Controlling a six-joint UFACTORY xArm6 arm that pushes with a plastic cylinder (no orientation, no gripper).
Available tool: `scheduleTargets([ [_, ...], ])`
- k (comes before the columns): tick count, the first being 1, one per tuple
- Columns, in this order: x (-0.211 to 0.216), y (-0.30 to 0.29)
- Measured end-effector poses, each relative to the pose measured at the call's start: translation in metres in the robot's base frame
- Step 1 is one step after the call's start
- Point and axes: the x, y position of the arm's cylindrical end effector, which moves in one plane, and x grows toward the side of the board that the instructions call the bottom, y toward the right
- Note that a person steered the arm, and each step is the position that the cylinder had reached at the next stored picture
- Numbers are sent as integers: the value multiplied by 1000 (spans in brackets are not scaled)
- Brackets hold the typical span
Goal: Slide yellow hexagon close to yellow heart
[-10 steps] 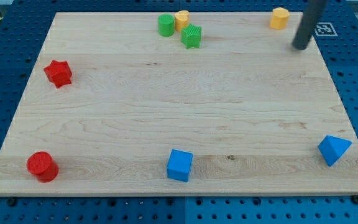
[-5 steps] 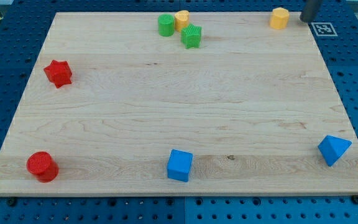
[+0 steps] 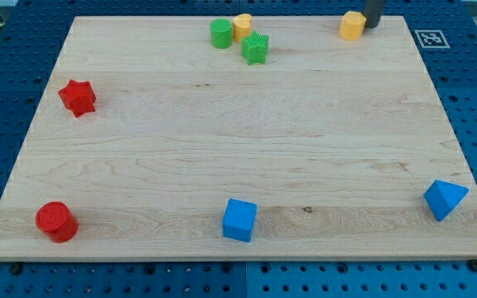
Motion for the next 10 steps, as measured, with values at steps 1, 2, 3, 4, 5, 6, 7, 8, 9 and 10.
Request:
scheduleTargets([
  [1, 0, -17],
  [2, 13, -25],
  [3, 34, -26],
  [4, 34, -41],
  [5, 13, -51],
  [6, 12, -61],
  [7, 12, -75],
  [8, 12, -94],
  [9, 11, -117],
  [10, 11, -147],
])
